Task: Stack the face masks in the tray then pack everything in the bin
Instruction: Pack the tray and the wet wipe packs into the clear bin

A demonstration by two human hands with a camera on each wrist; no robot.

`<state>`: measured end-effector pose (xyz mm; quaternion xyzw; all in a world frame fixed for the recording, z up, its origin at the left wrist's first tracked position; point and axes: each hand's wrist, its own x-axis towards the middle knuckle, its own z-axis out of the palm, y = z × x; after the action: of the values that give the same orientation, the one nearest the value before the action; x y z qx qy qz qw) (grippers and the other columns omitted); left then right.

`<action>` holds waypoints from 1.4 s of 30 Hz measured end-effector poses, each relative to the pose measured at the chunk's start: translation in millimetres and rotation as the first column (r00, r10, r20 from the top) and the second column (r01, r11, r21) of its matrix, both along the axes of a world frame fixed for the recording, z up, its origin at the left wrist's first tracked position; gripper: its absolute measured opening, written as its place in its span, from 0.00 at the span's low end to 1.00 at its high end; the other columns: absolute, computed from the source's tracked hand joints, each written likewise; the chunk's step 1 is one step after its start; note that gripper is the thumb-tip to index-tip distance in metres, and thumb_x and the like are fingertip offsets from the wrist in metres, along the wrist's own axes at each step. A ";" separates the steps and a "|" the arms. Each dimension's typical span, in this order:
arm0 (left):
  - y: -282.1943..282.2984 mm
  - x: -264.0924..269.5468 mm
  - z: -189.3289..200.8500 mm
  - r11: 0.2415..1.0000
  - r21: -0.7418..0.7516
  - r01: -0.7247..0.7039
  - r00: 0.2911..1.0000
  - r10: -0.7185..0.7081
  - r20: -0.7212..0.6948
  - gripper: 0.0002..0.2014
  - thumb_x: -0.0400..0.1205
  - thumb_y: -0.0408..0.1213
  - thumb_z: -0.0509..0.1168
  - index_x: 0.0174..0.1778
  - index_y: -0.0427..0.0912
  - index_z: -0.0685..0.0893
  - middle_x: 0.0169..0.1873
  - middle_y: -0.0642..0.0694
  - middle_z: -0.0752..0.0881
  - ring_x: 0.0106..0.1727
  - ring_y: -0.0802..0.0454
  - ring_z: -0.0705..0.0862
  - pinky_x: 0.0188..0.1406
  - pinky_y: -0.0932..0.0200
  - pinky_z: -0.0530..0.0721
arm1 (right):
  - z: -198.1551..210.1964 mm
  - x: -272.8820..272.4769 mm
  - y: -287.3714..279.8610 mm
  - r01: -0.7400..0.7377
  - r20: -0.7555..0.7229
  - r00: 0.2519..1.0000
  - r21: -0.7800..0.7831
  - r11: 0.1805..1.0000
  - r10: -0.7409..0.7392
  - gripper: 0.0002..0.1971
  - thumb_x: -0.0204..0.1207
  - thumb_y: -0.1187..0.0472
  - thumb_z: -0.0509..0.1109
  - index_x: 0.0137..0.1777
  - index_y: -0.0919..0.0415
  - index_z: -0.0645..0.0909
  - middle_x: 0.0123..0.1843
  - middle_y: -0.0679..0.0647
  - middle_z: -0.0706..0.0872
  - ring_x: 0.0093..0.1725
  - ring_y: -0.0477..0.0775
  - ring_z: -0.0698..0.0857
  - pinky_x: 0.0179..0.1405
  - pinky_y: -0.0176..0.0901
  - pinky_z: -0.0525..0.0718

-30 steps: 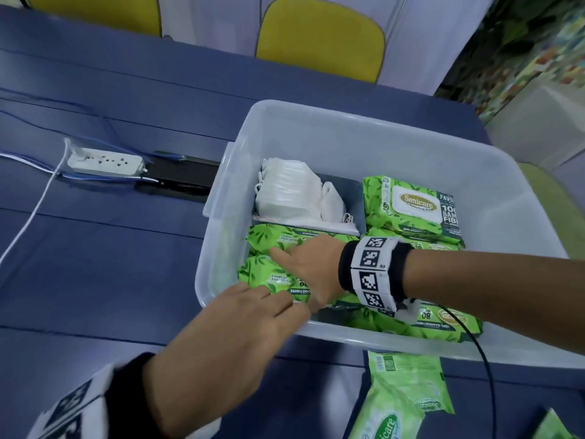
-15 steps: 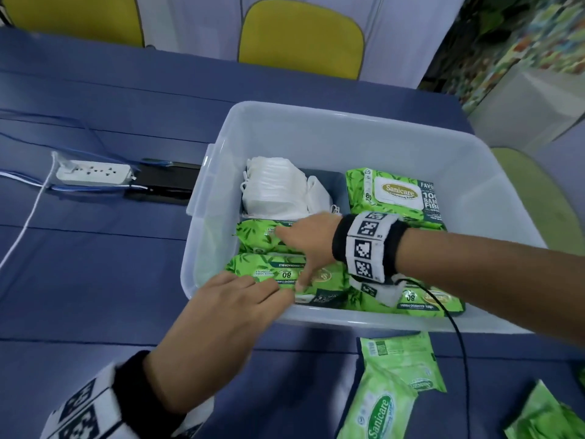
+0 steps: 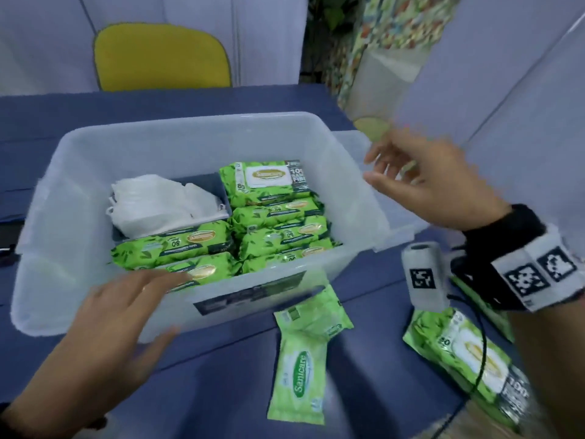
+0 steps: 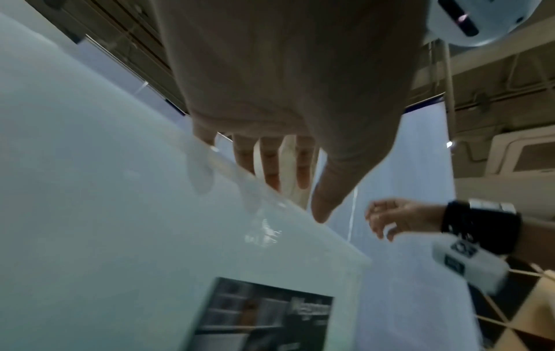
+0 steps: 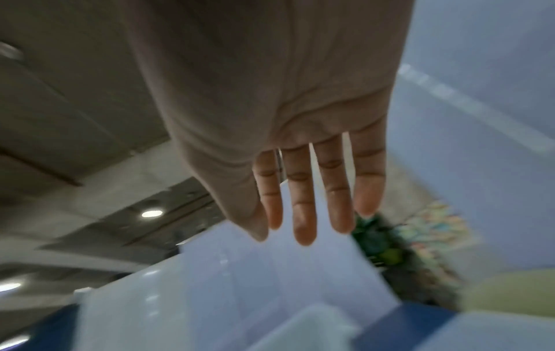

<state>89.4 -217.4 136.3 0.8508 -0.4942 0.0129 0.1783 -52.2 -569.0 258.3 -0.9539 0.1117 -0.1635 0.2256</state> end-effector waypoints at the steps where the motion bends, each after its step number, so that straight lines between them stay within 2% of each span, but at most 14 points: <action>1: -10.4 -9.3 2.1 0.998 -0.049 0.030 0.999 -0.031 -0.018 0.23 0.80 0.60 0.52 0.68 0.56 0.73 0.58 0.54 0.79 0.57 0.49 0.77 0.52 0.50 0.73 | -12.1 -25.8 -11.2 0.097 0.007 0.995 0.051 0.994 -0.098 0.05 0.75 0.57 0.72 0.48 0.53 0.79 0.39 0.49 0.84 0.38 0.50 0.81 0.34 0.28 0.76; 4: -47.5 -43.2 9.5 0.972 -0.181 0.152 0.988 -0.156 -0.012 0.21 0.82 0.58 0.49 0.66 0.55 0.74 0.59 0.53 0.78 0.60 0.48 0.77 0.55 0.45 0.74 | -57.4 -106.4 -44.7 0.420 -0.041 0.908 0.085 0.904 -0.418 0.10 0.74 0.65 0.75 0.45 0.50 0.77 0.38 0.53 0.84 0.39 0.57 0.84 0.37 0.41 0.76; 8: -95.0 -78.3 2.0 0.919 -0.254 0.303 0.942 -0.329 -0.068 0.17 0.83 0.56 0.51 0.65 0.58 0.74 0.58 0.57 0.77 0.62 0.53 0.76 0.59 0.49 0.70 | -114.1 -199.7 -67.0 0.730 -0.307 0.637 -0.053 0.681 -0.707 0.17 0.69 0.58 0.79 0.54 0.61 0.80 0.49 0.57 0.84 0.50 0.62 0.83 0.41 0.42 0.66; 11: -129.1 -97.0 -14.8 0.885 -0.200 0.420 0.894 -0.442 -0.080 0.16 0.84 0.55 0.49 0.64 0.60 0.74 0.57 0.58 0.76 0.60 0.55 0.75 0.58 0.55 0.67 | -166.8 -246.1 -76.3 0.736 -0.591 0.476 -0.137 0.663 -0.651 0.39 0.59 0.42 0.83 0.68 0.56 0.75 0.63 0.59 0.78 0.60 0.61 0.79 0.53 0.45 0.74; 15: -168.0 -113.8 -43.2 0.827 -0.092 0.555 0.811 -0.562 -0.162 0.15 0.79 0.50 0.58 0.62 0.62 0.74 0.56 0.62 0.74 0.58 0.60 0.75 0.55 0.59 0.67 | -220.5 -266.1 -72.1 0.646 -0.760 0.411 -0.146 0.749 -0.503 0.61 0.52 0.34 0.82 0.82 0.51 0.54 0.78 0.58 0.64 0.75 0.60 0.68 0.70 0.52 0.71; 18: -189.8 -123.7 -62.3 0.794 -0.024 0.607 0.767 -0.594 -0.245 0.15 0.78 0.49 0.59 0.61 0.63 0.74 0.55 0.63 0.76 0.57 0.61 0.77 0.56 0.58 0.69 | -242.5 -263.3 -67.7 0.626 -0.755 0.439 -0.131 0.769 -0.486 0.70 0.49 0.31 0.81 0.83 0.44 0.38 0.82 0.55 0.58 0.80 0.60 0.61 0.72 0.64 0.66; 20: -200.7 -128.8 -72.9 0.782 -0.017 0.623 0.747 -0.601 -0.284 0.15 0.78 0.50 0.59 0.61 0.64 0.74 0.54 0.62 0.78 0.58 0.61 0.77 0.58 0.59 0.70 | -252.3 -258.4 -68.2 0.613 -0.733 0.442 -0.174 0.771 -0.517 0.70 0.49 0.31 0.80 0.83 0.41 0.35 0.81 0.53 0.60 0.79 0.60 0.63 0.73 0.69 0.64; 25: -214.0 -126.9 -97.3 0.830 -0.013 0.558 0.783 -0.532 -0.322 0.15 0.78 0.49 0.56 0.60 0.64 0.72 0.53 0.62 0.79 0.56 0.60 0.78 0.56 0.57 0.77 | -258.8 -241.0 -65.6 0.616 -0.708 0.459 -0.181 0.766 -0.537 0.65 0.53 0.35 0.80 0.83 0.43 0.39 0.78 0.54 0.62 0.76 0.62 0.63 0.71 0.67 0.66; 29: -198.8 -102.4 -120.7 0.916 0.013 0.401 0.862 -0.372 -0.346 0.18 0.77 0.33 0.64 0.60 0.55 0.76 0.48 0.54 0.81 0.49 0.50 0.83 0.49 0.50 0.84 | -259.1 -222.7 -56.4 0.603 -0.697 0.484 -0.173 0.779 -0.529 0.65 0.52 0.34 0.79 0.83 0.45 0.41 0.76 0.55 0.65 0.75 0.62 0.65 0.68 0.65 0.67; 32: -183.0 -88.3 -122.1 0.950 0.045 0.308 0.861 -0.259 -0.438 0.16 0.79 0.26 0.66 0.59 0.46 0.80 0.47 0.51 0.82 0.48 0.55 0.81 0.52 0.52 0.81 | -257.2 -204.9 -47.1 0.552 -0.697 0.531 -0.146 0.821 -0.481 0.65 0.52 0.34 0.79 0.83 0.45 0.42 0.74 0.56 0.66 0.73 0.62 0.67 0.68 0.65 0.67; 35: -174.2 -84.5 -115.5 0.963 0.045 0.266 0.824 -0.202 -0.529 0.11 0.81 0.39 0.62 0.57 0.58 0.77 0.46 0.55 0.83 0.48 0.60 0.82 0.49 0.65 0.76 | -248.6 -184.4 -34.2 0.512 -0.684 0.588 -0.099 0.854 -0.432 0.63 0.52 0.36 0.79 0.83 0.44 0.43 0.72 0.55 0.67 0.71 0.61 0.67 0.69 0.65 0.67; 37: -174.3 -87.0 -104.3 0.977 0.039 0.211 0.786 -0.146 -0.601 0.09 0.78 0.54 0.60 0.53 0.65 0.74 0.46 0.57 0.83 0.48 0.59 0.83 0.47 0.62 0.79 | -234.4 -170.7 -23.9 0.487 -0.650 0.638 -0.076 0.870 -0.414 0.62 0.52 0.36 0.78 0.82 0.43 0.43 0.69 0.53 0.68 0.68 0.59 0.68 0.66 0.62 0.68; 40: -176.9 -96.9 -80.8 0.996 -0.002 0.090 0.664 -0.061 -0.745 0.28 0.63 0.75 0.60 0.55 0.66 0.74 0.47 0.55 0.84 0.46 0.57 0.85 0.45 0.64 0.82 | -204.4 -154.0 -5.1 0.370 -0.536 0.751 -0.142 0.918 -0.386 0.63 0.48 0.34 0.75 0.82 0.42 0.43 0.64 0.50 0.69 0.63 0.57 0.72 0.60 0.58 0.70; 42: -181.4 -107.0 -62.6 0.997 -0.052 0.060 0.497 -0.075 -0.865 0.39 0.57 0.79 0.64 0.61 0.65 0.72 0.52 0.55 0.85 0.49 0.60 0.86 0.44 0.68 0.81 | -183.1 -147.3 9.5 0.303 -0.360 0.859 -0.216 0.928 -0.364 0.63 0.42 0.33 0.72 0.81 0.44 0.50 0.61 0.49 0.74 0.56 0.57 0.77 0.54 0.58 0.74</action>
<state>-17.7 -398.8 73.8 0.7218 -0.3714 -0.4176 0.4084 -199.5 -559.5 75.3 -0.9474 0.3059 -0.0131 0.0933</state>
